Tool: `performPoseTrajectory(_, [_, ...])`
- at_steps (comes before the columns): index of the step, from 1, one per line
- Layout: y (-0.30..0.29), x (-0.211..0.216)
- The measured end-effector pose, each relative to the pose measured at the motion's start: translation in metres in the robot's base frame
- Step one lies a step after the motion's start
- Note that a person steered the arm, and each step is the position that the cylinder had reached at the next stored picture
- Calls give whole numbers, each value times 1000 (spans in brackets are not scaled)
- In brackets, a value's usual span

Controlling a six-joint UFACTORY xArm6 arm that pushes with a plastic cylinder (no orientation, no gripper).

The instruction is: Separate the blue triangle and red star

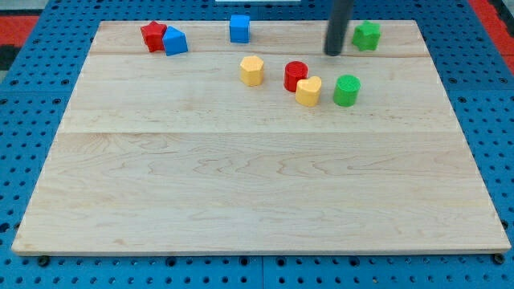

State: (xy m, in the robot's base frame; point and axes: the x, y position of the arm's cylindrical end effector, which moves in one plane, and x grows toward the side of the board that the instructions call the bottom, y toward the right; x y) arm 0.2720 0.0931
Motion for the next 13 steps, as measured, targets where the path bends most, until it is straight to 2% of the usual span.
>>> performPoseTrajectory(2, [-132, -10])
performPoseTrajectory(4, [-216, -30])
performPoseTrajectory(5, [-231, -50])
performPoseTrajectory(7, [-225, -76])
performPoseTrajectory(8, [-233, -81])
performPoseTrajectory(10, [-305, -81])
performPoseTrajectory(11, [-305, -65])
performPoseTrajectory(13, [-303, -74])
